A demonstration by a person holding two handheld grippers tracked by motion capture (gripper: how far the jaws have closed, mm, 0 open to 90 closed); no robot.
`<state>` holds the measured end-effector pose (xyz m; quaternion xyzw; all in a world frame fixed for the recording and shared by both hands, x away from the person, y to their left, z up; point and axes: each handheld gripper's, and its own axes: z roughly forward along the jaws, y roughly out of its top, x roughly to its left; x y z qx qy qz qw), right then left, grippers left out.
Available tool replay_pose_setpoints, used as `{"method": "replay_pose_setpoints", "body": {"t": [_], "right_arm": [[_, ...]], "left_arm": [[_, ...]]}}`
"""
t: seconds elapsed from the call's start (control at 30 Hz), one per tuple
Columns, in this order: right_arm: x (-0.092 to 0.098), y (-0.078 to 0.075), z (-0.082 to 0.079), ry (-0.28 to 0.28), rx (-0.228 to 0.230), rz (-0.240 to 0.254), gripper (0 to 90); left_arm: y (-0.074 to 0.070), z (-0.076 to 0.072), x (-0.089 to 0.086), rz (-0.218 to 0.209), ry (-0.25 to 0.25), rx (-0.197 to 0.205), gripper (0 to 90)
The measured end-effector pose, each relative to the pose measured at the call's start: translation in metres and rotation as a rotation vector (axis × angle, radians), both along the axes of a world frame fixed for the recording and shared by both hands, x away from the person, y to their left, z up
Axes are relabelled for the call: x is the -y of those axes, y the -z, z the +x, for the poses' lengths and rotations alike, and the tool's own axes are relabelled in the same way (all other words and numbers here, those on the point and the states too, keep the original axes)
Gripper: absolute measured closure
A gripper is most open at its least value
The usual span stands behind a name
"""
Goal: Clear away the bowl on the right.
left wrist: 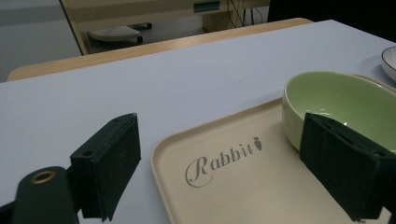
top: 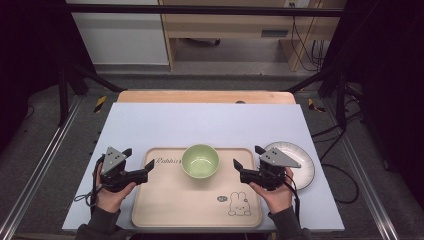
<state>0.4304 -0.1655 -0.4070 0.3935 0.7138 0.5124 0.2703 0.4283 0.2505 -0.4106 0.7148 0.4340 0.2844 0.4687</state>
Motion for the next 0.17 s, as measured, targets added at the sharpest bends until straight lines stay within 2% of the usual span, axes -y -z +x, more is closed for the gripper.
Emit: {"method": "replay_pose_setpoints", "body": {"t": [0.17], "right_arm": [[0.0046,0.0031,-0.0010,0.005,-0.001,-0.004,15.2]], "left_arm": [[0.0018,0.0013,-0.0012,0.001,-0.005,-0.003,12.4]]}}
